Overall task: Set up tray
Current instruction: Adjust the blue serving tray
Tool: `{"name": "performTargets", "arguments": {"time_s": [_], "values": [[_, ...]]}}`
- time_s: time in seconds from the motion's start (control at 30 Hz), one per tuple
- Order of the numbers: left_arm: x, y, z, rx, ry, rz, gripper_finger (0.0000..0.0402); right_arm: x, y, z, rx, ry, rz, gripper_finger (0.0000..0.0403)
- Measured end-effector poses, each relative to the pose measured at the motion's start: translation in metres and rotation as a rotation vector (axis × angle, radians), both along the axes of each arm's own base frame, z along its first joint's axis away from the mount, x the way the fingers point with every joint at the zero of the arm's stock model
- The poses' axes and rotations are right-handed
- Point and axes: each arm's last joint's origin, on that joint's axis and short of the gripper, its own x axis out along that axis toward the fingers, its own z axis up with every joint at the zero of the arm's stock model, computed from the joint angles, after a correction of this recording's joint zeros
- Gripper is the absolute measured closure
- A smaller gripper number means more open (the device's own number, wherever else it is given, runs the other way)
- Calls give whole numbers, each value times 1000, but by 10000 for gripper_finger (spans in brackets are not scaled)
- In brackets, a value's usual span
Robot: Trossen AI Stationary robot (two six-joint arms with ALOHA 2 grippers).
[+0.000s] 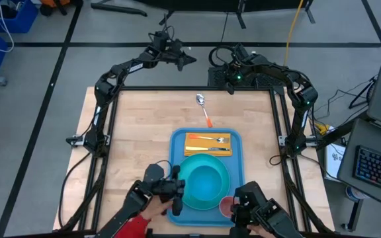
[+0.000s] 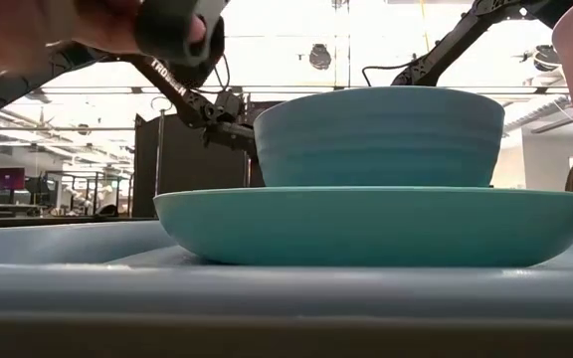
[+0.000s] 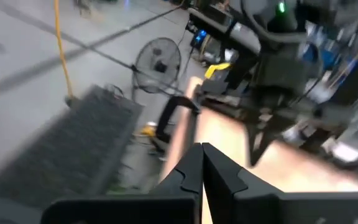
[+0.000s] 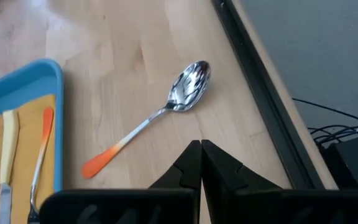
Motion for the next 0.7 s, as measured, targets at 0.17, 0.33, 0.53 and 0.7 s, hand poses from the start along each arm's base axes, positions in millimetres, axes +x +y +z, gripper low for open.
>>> {"name": "performTargets", "arguments": {"time_s": [0.17, 0.33, 0.53, 0.7], "values": [[-3, -3, -7, -218, 44, 2, 391, 0, 0, 0, 6, 3, -3, 403], [-5, -9, -14, -314, 76, -93, 386, 0, 0, 0, -1, 0, -4, 403], [-8, -20, -25, -315, 138, -177, 393, -2, -6, 1, -26, -3, -44, 403], [-8, -30, -35, -343, 232, -176, 398, -8, -5, 1, 48, 108, -203, 403]]}}
